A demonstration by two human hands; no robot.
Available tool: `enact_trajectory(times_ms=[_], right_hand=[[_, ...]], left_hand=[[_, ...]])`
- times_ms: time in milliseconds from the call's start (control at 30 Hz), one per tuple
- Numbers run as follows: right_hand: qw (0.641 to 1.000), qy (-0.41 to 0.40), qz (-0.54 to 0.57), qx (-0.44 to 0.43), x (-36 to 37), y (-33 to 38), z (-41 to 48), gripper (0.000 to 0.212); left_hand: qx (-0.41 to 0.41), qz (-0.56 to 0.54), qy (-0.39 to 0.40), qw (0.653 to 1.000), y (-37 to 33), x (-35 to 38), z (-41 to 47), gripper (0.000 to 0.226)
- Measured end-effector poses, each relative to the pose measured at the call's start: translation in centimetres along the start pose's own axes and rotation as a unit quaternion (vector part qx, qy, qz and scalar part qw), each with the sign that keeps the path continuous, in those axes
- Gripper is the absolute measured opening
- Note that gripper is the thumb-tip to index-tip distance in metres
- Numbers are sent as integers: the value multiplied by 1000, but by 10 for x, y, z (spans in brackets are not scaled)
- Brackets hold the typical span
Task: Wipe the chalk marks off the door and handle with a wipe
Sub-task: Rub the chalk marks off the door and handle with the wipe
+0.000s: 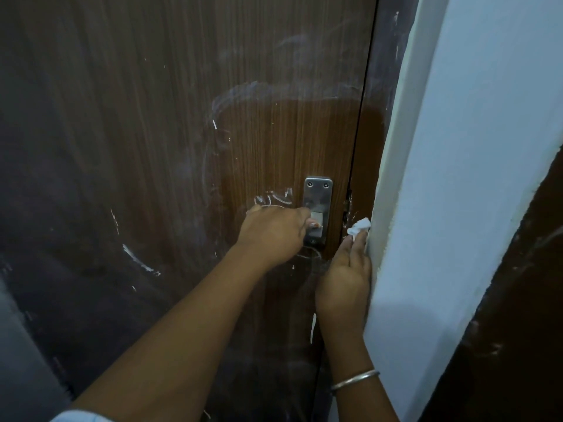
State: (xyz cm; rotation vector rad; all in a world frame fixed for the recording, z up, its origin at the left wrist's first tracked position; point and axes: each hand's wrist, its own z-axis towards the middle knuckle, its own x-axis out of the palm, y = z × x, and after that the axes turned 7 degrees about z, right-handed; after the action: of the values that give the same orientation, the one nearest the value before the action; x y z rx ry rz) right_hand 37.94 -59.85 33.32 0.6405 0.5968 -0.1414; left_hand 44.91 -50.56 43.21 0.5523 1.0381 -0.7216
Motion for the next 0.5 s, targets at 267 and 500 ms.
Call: enact_trajectory(times_ms=[267, 500], right_hand=[[978, -46, 201, 11, -5, -6, -15, 32], [966, -95, 230, -69, -12, 2, 1, 32]], left_hand=[[9, 9, -44, 999, -2, 0, -8, 17], [19, 51, -128, 990, 11, 1, -29, 38]])
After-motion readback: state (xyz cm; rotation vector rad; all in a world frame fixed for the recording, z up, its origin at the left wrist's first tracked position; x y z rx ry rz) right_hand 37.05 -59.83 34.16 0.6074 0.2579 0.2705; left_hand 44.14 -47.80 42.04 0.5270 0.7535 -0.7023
